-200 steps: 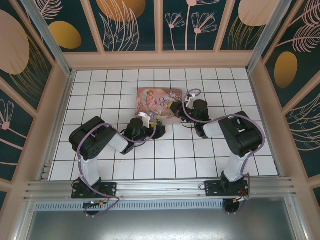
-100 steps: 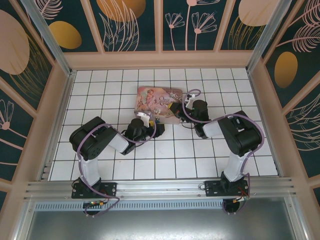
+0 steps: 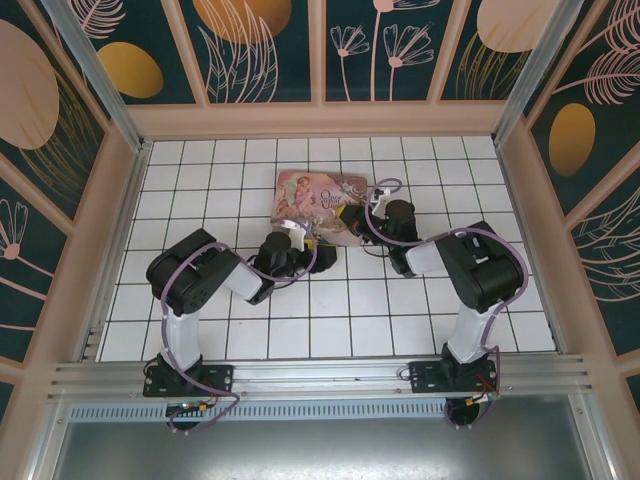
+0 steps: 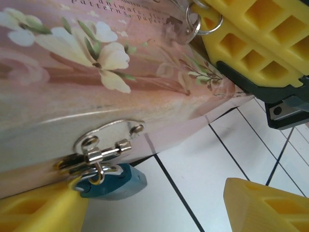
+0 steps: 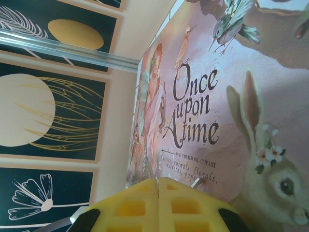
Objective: Unlock a padlock with a key
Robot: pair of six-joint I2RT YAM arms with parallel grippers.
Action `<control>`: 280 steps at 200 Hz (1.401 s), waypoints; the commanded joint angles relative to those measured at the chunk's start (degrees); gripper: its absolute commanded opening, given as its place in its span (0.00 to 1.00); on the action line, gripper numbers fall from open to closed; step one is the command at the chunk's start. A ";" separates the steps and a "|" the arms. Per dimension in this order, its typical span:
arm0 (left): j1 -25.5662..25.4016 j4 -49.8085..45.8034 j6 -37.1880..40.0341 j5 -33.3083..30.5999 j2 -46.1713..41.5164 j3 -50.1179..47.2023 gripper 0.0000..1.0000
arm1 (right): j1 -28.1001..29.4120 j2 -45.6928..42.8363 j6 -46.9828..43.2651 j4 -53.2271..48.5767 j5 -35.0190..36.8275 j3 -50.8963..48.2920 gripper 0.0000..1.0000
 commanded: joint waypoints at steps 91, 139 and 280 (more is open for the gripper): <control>-0.03 12.11 -8.72 2.33 3.49 0.26 0.79 | 0.17 1.39 0.51 2.27 0.41 -1.02 0.00; -0.08 17.22 -12.23 3.29 3.12 -1.92 0.80 | 0.21 1.46 0.60 2.25 0.41 -0.93 0.00; -0.10 16.62 -15.28 1.11 6.47 -0.73 0.75 | 0.39 1.52 0.86 2.10 0.50 -1.02 0.00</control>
